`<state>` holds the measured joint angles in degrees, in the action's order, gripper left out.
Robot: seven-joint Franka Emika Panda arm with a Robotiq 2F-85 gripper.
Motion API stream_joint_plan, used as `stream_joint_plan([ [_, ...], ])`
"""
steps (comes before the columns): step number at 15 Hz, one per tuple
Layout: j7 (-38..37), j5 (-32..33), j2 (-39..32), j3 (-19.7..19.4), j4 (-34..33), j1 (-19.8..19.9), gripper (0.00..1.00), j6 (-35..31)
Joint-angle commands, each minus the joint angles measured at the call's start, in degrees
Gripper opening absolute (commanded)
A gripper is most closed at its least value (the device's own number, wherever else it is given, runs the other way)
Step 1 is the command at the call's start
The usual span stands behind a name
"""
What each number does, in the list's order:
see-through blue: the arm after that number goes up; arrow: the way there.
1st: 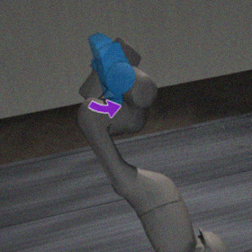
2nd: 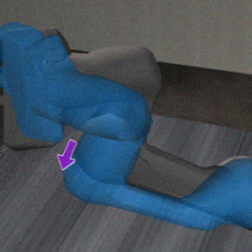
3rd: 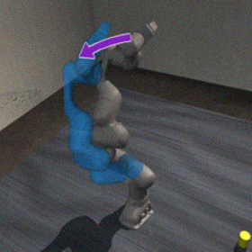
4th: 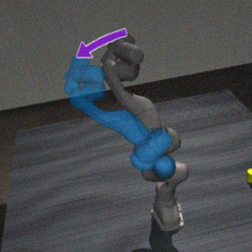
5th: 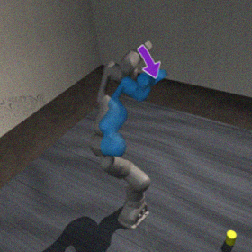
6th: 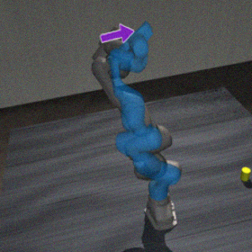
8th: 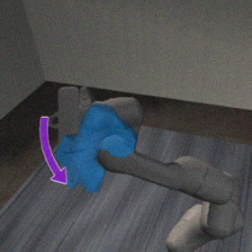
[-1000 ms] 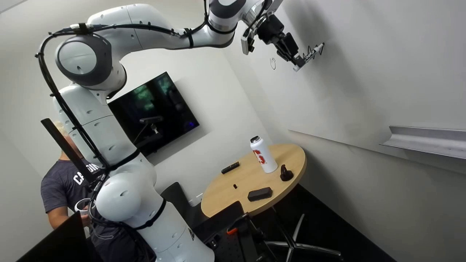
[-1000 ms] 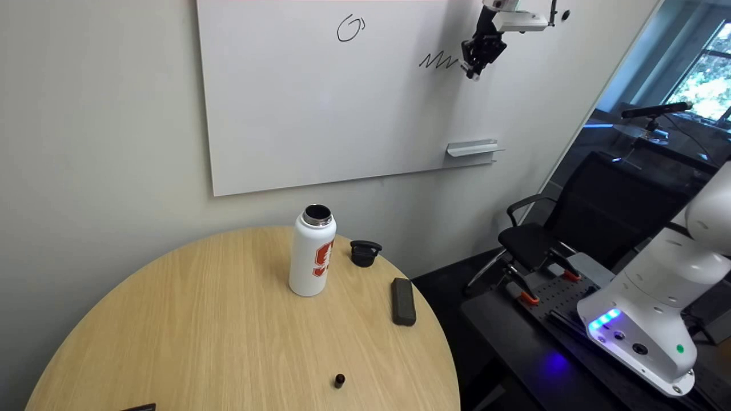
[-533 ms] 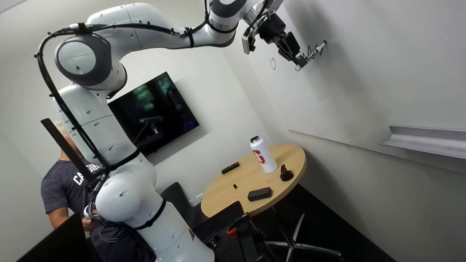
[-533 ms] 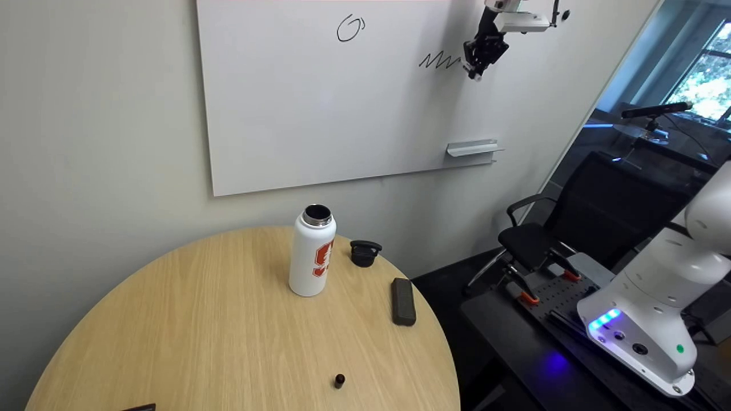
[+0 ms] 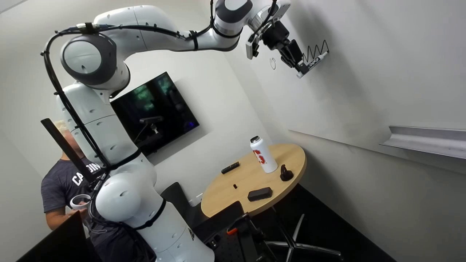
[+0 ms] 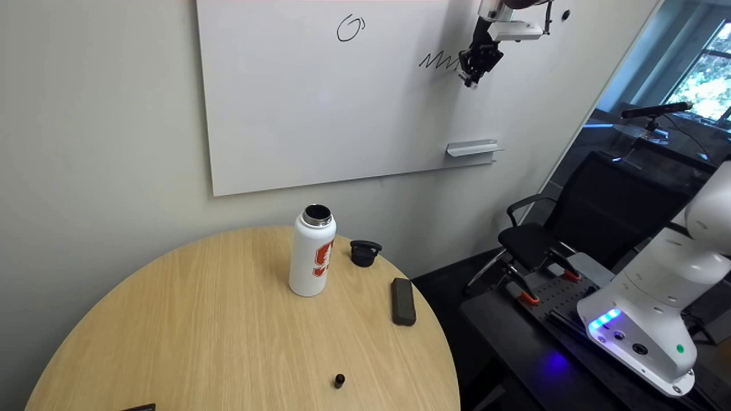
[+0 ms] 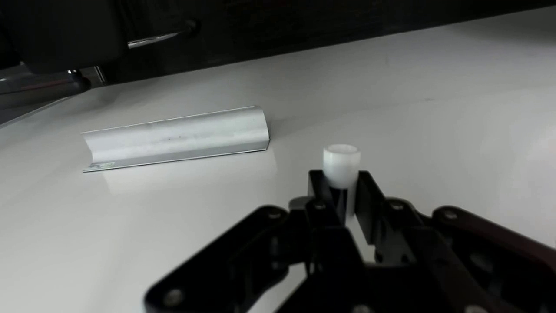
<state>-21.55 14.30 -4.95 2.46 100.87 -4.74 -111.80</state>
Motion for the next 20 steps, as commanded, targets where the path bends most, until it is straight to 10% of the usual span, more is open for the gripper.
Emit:
stream_joint_plan([
  [1,0.5,-0.3,5.4,0.9,5.1,-0.8,0.05,-1.3],
  [13,22.5,-12.1,32.0,5.4,34.3,-7.9,0.05,-3.3],
  [14,17.6,-9.6,27.2,7.0,28.6,-6.0,0.20,-0.6],
  [19,20.7,-11.3,30.9,6.7,33.0,-6.9,0.20,-1.5],
  [20,20.7,-11.3,30.9,6.7,33.0,-6.9,0.05,-1.6],
])
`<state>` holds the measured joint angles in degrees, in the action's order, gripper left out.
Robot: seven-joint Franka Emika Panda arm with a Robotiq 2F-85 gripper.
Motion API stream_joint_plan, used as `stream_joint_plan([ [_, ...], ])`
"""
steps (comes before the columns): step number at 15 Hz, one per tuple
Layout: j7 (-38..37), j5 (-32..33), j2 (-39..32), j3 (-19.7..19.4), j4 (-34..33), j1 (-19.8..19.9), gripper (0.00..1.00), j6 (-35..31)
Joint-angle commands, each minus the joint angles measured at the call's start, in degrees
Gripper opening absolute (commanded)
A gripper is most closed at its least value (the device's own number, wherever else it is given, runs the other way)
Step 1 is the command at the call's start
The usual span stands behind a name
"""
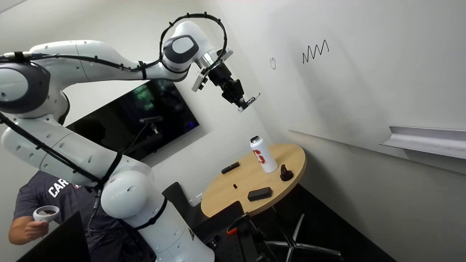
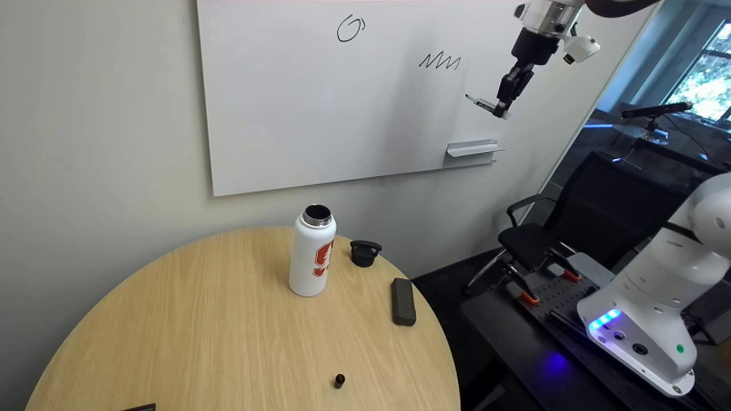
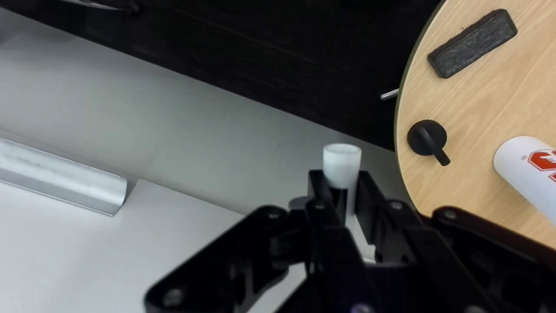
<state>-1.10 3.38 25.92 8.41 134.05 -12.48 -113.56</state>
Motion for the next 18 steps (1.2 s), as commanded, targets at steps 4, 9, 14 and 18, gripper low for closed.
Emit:
stream_joint_plan([
  [4,3.9,-4.6,-3.0,4.8,1.3,-4.8,0.05,-2.0],
  [9,7.0,-10.1,-7.4,12.2,5.0,-13.0,0.05,-11.5],
  [14,9.9,-10.7,-13.4,16.5,10.1,-17.8,0.05,-29.2],
  [18,7.7,-9.3,-14.7,17.2,10.0,-17.9,0.20,-29.8],
])
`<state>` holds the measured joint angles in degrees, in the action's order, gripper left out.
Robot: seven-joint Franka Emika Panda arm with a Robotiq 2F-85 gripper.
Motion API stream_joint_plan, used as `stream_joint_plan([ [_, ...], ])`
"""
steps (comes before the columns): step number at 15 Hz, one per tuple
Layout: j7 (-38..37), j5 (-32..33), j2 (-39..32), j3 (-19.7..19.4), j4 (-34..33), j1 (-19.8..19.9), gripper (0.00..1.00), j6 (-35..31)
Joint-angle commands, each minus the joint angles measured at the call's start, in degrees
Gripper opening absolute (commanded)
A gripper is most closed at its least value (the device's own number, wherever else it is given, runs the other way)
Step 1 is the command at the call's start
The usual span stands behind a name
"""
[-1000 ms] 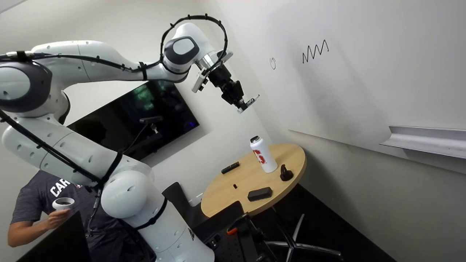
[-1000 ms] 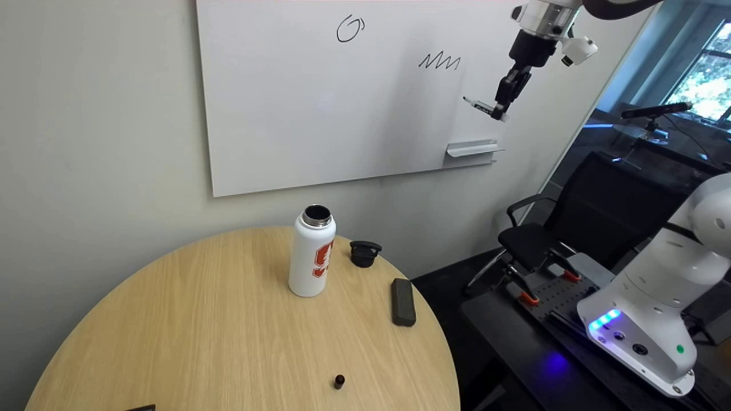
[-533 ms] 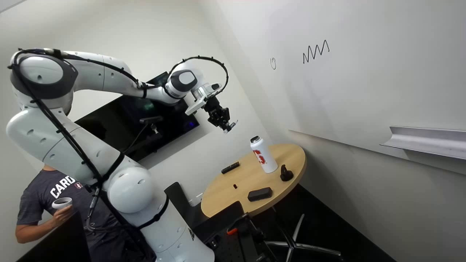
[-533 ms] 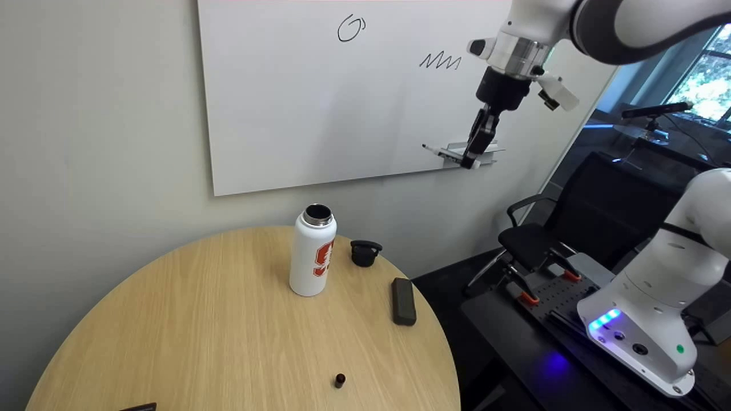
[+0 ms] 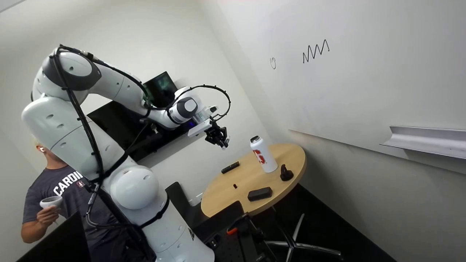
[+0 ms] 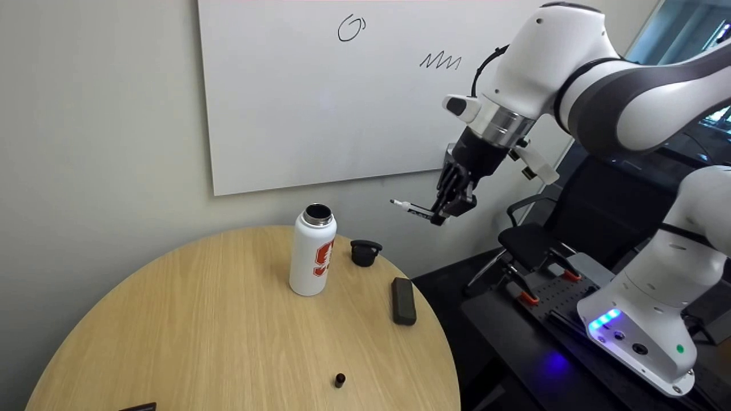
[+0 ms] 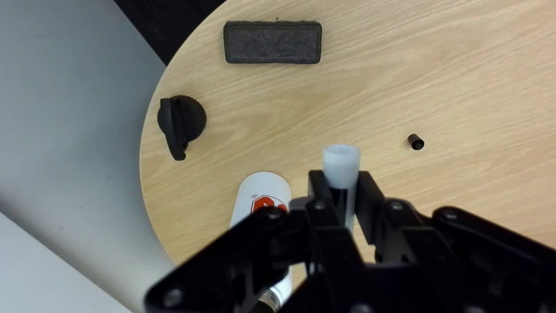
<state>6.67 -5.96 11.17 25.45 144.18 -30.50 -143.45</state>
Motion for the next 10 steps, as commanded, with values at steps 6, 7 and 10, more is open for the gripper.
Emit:
stream_joint_plan([
  [6,0.6,1.1,-5.6,1.0,-1.7,0.0,0.05,-1.6],
  [7,0.4,1.6,-7.2,1.7,-2.0,-0.1,0.05,-2.0],
  [10,-0.3,3.5,-13.8,4.5,-2.8,-1.1,0.05,-5.9],
])
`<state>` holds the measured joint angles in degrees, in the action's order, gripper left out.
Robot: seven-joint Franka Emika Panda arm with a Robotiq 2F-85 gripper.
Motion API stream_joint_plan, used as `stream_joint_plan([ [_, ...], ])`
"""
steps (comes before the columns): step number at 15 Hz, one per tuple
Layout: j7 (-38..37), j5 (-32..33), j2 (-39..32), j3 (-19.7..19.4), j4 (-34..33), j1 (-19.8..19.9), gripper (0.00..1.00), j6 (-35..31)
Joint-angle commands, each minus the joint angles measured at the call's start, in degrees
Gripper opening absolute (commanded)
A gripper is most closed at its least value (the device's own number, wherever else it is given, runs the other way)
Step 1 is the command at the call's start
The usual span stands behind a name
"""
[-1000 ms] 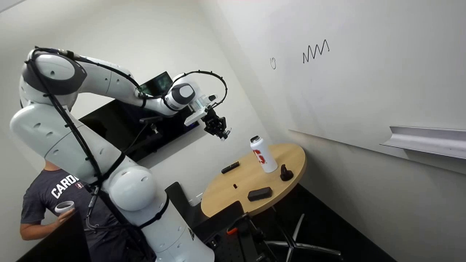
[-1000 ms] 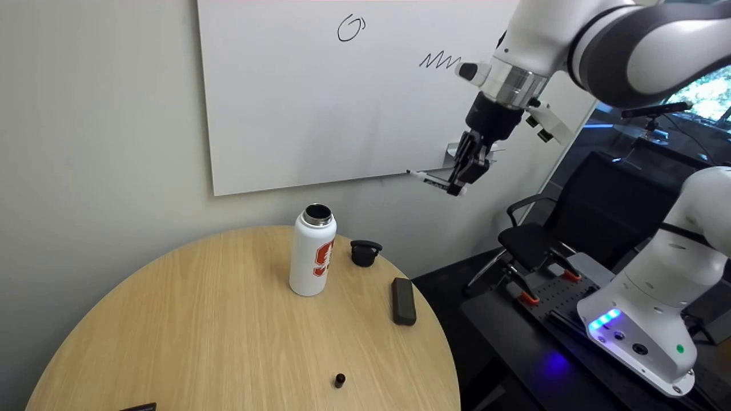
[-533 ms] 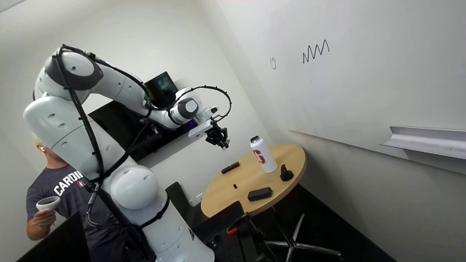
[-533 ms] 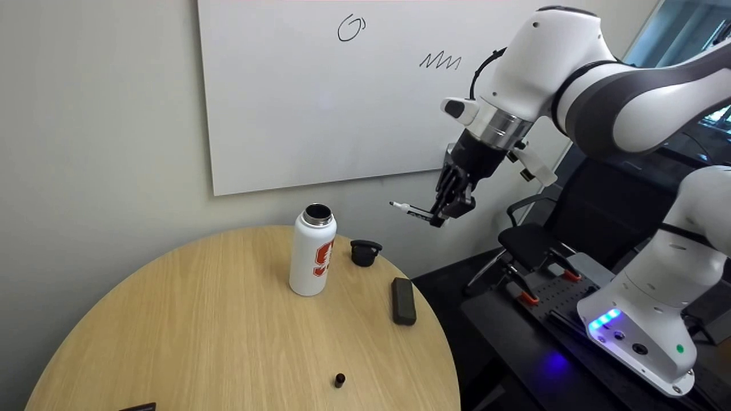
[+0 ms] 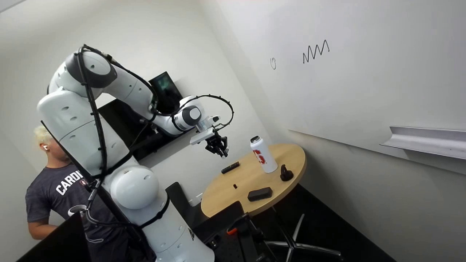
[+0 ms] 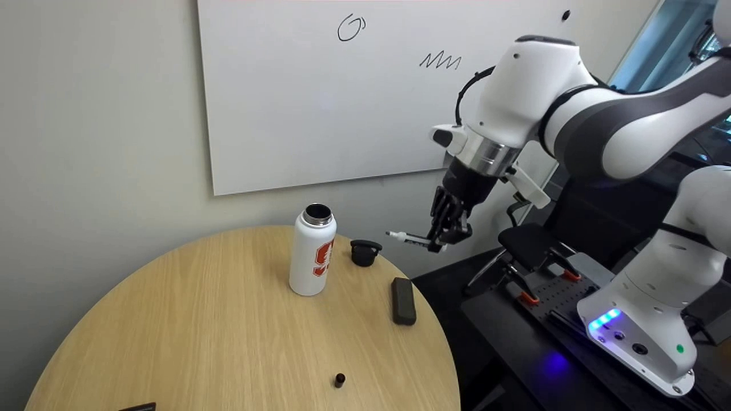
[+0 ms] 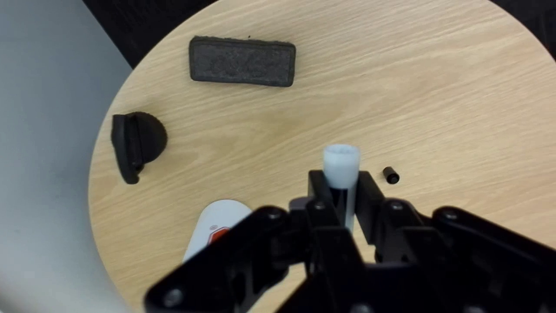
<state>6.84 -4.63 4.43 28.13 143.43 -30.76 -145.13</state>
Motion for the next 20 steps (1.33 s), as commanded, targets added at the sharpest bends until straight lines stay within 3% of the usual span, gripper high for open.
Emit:
stream_joint_plan([
  [1,0.0,2.4,-9.3,2.5,-2.2,-1.3,0.05,-6.9],
  [4,-1.8,7.3,-16.1,2.7,-3.5,-2.3,0.05,-13.1],
  [8,-2.6,13.1,-28.0,-0.8,-8.4,-4.3,0.05,-18.3],
  [13,-1.2,13.6,-39.7,-3.4,-16.9,-6.0,0.05,-18.5],
  [20,-1.6,13.1,-47.0,-3.8,-21.9,-7.3,0.05,-18.3],
])
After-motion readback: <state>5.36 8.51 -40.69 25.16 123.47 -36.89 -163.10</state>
